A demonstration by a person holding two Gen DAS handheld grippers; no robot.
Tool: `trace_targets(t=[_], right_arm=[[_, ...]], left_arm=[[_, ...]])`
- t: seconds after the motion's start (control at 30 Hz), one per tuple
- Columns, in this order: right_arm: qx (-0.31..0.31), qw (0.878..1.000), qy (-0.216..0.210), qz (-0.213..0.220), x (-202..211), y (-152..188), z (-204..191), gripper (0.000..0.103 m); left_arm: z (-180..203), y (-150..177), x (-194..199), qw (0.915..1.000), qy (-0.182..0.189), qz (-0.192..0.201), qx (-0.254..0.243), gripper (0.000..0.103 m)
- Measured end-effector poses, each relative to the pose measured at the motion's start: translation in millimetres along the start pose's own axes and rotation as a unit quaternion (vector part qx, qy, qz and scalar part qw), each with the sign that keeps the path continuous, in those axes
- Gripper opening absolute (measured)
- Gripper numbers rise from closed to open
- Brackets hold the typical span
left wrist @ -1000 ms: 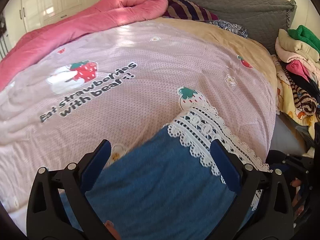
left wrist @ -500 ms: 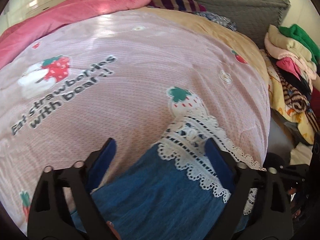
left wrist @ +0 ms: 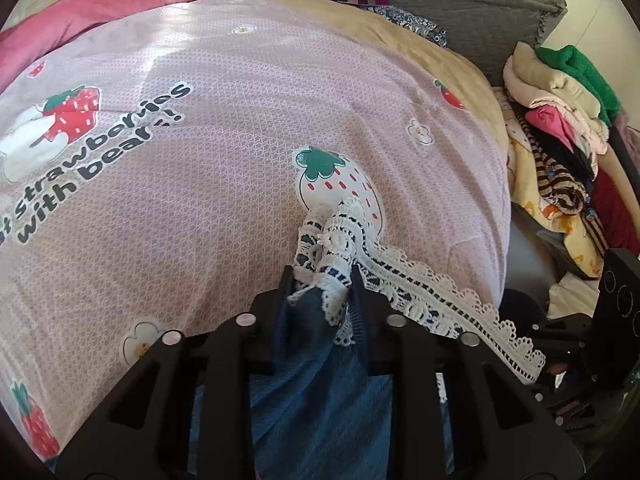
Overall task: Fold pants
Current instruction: 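Grasp the lace-trimmed hem with the left gripper and lift it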
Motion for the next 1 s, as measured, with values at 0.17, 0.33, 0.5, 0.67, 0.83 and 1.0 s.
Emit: trace_targets(t=[0.17, 0.33, 0.5, 0.67, 0.83, 1.0], right_arm=[[0.008, 1.000, -0.007, 0.026, 17.0, -5.1, -9.7, 0.022], [0.053, 0.997, -0.010, 0.053, 35.3, -9.2, -39.4, 0.021], [0.093, 0.993, -0.021, 0.065, 42.4, -14.0, -75.4, 0.021], [0.142, 0.987, -0.034, 0.062, 34.9, -12.7, -119.2, 0.021], [0.199, 0.978, -0.040, 0.042, 9.4, -3.7, -165.9, 0.021], [0.242, 0.969, -0.047, 0.014, -18.3, 9.3, -205.1, 0.021]], left_arm=[[1.7, 1.7, 25.2, 0.9990, 0.014, 0.041, 0.010, 0.016], [1.3, 4.8, 61.1, 0.9961, 0.026, 0.082, 0.020, 0.016], [-1.6, 14.6, 94.9, 0.9930, 0.019, 0.114, 0.024, 0.016], [-17.5, 37.1, 130.5, 0.9882, 0.005, 0.147, 0.044, 0.016], [-49.6, 74.1, 159.6, 0.9815, -0.004, 0.172, 0.085, 0.016], [-80.6, 114.2, 173.7, 0.9760, -0.018, 0.179, 0.122, 0.016]])
Point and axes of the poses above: each gripper's, at about its wrist camera, not at the fingertips, and x roughly against the way its jaws point, z to its right, y to its underside, the point moved 5 cm from there along -x, roughly the way its jaws point, and after that the axes turned 4 degrees about y, right-handed, at the moved point
